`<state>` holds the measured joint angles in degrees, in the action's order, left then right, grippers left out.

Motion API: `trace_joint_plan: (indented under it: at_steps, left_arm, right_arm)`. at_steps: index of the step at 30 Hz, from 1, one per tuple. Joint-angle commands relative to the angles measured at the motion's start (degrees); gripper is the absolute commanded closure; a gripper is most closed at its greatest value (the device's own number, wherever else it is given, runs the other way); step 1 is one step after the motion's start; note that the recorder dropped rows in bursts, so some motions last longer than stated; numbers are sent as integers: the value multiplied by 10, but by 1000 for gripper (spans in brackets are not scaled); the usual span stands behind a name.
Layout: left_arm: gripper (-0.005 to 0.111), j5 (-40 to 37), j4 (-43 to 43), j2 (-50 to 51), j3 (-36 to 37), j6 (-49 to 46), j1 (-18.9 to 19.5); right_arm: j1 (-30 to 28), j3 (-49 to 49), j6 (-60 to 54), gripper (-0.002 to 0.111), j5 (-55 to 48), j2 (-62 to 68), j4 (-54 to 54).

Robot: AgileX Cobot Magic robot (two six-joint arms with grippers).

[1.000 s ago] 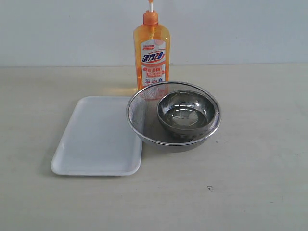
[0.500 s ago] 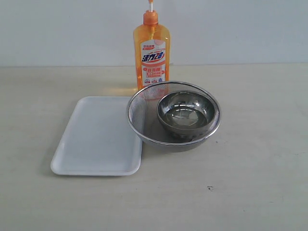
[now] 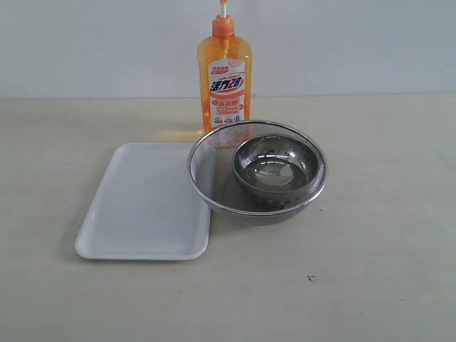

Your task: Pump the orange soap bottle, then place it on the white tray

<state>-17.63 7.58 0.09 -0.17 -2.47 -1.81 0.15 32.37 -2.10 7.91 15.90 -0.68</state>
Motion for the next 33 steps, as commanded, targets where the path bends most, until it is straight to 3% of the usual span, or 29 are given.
trace_joint_plan:
  at_steps: [1,10,24,33]
  left_arm:
    - [102,0,-1,0,2,-2,1]
    - [102,0,-1,0,2,-2,1]
    - [102,0,-1,0,2,-2,1]
    - [102,0,-1,0,2,-2,1]
  right_arm:
    - [-2,3,6,109,1,8,-2]
    - [-2,3,0,109,-62,116,-1]
    - [-2,25,-33,109,-60,358,1]
    - [-2,78,-37,109,-47,448,1]
